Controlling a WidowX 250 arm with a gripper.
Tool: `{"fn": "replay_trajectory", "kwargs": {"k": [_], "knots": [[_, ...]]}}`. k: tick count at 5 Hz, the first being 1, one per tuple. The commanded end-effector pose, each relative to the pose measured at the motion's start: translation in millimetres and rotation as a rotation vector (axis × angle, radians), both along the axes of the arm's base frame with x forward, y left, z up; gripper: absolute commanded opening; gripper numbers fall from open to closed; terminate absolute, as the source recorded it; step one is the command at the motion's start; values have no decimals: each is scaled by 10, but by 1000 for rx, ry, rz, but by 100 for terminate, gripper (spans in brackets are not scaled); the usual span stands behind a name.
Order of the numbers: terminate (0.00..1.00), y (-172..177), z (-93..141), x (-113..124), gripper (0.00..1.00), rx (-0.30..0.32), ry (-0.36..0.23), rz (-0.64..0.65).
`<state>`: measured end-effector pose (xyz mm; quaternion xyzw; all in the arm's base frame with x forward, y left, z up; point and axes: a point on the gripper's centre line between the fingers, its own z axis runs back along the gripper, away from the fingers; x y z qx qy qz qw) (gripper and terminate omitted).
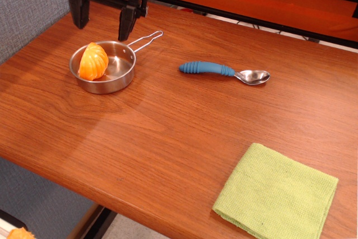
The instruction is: Move the orange and place it on green cloth
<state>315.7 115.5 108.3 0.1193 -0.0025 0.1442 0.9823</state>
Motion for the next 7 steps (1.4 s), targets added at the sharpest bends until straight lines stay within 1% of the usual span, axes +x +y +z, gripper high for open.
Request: {"fn": "replay_trajectory", "kwargs": {"k": [1, 2, 3, 5, 6, 7], "knots": [[0, 233, -5, 57, 100, 2, -80, -19], [0, 302, -75, 91, 100, 4, -104, 3], [0, 331, -186, 151, 100, 10, -105, 6], [0, 348, -328, 202, 100, -9, -121, 2], [0, 374, -347, 188, 100, -1, -124, 4], [0, 450, -365, 160, 100, 5, -107, 14]]}}
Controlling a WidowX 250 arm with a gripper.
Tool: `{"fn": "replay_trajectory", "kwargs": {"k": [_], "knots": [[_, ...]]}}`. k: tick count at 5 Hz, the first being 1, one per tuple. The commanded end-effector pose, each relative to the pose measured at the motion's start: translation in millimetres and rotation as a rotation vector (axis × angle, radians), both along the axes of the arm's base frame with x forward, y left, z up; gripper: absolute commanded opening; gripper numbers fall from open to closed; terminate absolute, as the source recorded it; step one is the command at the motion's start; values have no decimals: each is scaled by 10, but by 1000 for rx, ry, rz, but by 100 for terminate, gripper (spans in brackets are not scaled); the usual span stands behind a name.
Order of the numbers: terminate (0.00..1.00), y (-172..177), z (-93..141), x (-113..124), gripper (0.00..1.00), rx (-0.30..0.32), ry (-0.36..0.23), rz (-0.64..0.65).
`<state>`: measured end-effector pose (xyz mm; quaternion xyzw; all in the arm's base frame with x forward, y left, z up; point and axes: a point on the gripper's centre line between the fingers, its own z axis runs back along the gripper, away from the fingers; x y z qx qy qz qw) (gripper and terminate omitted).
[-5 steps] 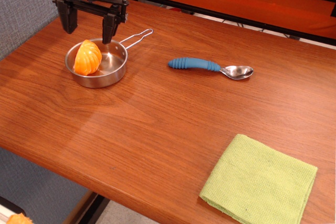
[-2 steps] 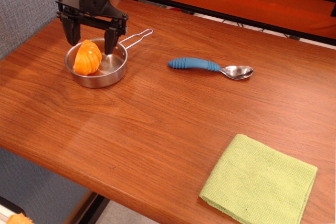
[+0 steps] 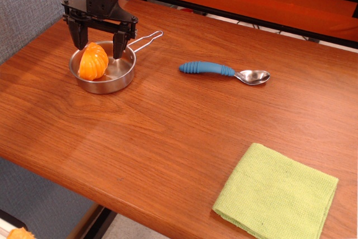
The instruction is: Move the orange and place it on green cloth
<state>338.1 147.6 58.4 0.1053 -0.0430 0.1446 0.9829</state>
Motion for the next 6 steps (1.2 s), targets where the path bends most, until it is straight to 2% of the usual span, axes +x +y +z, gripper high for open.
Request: {"fn": "replay_trajectory", "kwargs": {"k": [1, 4, 6], "knots": [[0, 163, 68, -75, 100, 14, -11, 23], [0, 47, 44, 1, 100, 29, -18, 12], [0, -21, -68, 51, 100, 14, -11, 10]]}}
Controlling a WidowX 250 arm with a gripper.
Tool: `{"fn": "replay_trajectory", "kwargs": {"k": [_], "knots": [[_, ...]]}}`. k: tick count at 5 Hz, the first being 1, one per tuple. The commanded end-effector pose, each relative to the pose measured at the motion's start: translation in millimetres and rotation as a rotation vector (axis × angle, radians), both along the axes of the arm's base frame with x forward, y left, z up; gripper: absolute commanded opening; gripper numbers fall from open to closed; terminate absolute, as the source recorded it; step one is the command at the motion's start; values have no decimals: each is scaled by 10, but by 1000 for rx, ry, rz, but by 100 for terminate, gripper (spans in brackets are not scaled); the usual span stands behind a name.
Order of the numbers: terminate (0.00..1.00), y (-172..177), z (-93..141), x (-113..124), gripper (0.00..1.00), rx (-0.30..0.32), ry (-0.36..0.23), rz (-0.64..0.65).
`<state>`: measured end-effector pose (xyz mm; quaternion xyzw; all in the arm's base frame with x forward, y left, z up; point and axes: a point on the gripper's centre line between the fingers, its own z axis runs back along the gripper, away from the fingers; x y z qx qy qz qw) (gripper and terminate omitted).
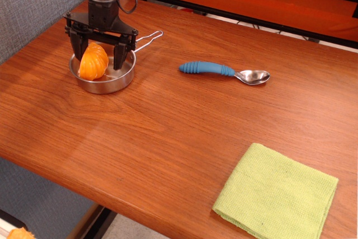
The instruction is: Move the orange and place it on green cloth
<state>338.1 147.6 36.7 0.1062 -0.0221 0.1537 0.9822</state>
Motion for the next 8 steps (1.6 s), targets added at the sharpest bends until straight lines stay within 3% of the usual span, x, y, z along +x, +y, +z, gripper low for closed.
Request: {"fn": "replay_trajectory", "kwargs": {"k": [1, 6, 7, 8], "knots": [[0, 18, 133, 28, 100, 12, -56, 2], [0, 18, -31, -4, 100, -10, -49, 25], [0, 20, -29, -13, 0, -5, -45, 28], [0, 55, 60, -21, 0, 10, -47, 41]]}}
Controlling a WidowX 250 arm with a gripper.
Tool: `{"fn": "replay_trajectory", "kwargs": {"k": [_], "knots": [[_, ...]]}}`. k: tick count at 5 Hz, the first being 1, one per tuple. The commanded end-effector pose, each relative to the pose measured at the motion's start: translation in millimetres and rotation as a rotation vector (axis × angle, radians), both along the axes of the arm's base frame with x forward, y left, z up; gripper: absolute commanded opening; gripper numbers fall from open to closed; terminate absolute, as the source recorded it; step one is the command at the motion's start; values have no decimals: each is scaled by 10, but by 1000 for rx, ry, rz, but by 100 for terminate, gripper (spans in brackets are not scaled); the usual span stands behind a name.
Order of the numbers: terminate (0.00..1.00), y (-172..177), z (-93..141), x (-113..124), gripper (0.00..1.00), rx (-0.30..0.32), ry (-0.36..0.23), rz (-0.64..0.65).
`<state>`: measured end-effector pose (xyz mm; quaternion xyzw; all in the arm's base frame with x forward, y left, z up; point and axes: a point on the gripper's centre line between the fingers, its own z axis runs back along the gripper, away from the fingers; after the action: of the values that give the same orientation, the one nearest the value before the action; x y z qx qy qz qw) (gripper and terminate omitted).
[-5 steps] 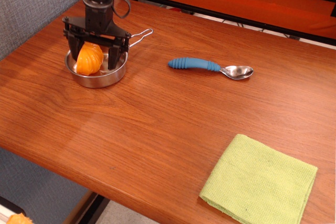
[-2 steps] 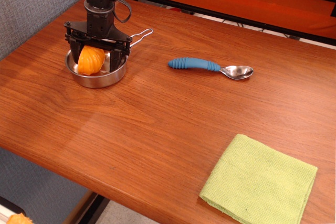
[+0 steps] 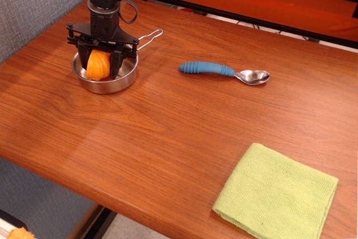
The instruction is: Move the orange and place it on green cloth
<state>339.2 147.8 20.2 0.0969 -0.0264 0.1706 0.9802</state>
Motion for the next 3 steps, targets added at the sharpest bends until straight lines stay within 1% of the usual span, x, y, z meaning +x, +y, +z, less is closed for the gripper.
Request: {"fn": "replay_trajectory", "kwargs": {"k": [1, 3], "knots": [[0, 75, 459, -27, 0, 70, -52, 26], [0, 25, 1009, -33, 0, 124, -142, 47]]}}
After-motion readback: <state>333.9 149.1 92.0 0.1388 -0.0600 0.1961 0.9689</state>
